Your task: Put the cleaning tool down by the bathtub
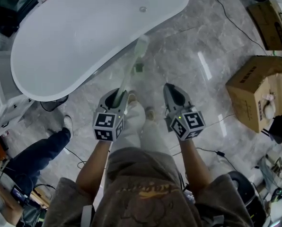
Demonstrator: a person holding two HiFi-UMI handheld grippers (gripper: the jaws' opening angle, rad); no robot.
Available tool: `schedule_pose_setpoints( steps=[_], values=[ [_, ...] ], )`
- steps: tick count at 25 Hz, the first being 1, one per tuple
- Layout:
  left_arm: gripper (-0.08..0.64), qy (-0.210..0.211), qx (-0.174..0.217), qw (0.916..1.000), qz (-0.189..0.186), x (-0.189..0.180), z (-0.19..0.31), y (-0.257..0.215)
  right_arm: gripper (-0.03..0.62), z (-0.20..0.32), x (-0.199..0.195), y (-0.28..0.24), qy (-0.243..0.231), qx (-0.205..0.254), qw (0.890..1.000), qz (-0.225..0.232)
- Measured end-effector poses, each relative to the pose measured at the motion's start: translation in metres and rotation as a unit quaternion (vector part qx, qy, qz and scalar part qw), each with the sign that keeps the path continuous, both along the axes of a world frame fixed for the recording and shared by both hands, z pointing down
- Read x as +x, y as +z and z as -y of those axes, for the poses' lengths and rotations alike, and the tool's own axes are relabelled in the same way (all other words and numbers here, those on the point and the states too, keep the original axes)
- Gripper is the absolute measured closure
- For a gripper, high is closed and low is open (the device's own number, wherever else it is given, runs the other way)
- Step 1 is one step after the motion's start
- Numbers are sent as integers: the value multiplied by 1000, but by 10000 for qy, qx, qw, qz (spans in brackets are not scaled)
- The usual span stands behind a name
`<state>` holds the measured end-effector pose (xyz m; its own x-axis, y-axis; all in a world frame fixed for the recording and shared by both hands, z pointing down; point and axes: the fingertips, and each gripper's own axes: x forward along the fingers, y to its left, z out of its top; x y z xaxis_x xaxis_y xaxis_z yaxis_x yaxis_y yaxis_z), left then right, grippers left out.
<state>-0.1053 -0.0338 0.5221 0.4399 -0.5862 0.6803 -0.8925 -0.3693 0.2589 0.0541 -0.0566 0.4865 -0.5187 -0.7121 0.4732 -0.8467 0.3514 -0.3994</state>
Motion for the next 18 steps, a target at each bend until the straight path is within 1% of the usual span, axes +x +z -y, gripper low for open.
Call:
schedule_pose_setpoints(
  steps=[9,18],
  values=[
    [460,-20,-211,9998,31,2,-2,54,592,1,-2,47,25,-145,9999,-2],
    [460,1,-351,9994,58,7,8,107,592,11,-6,98,6,-237,9997,-10]
  ],
)
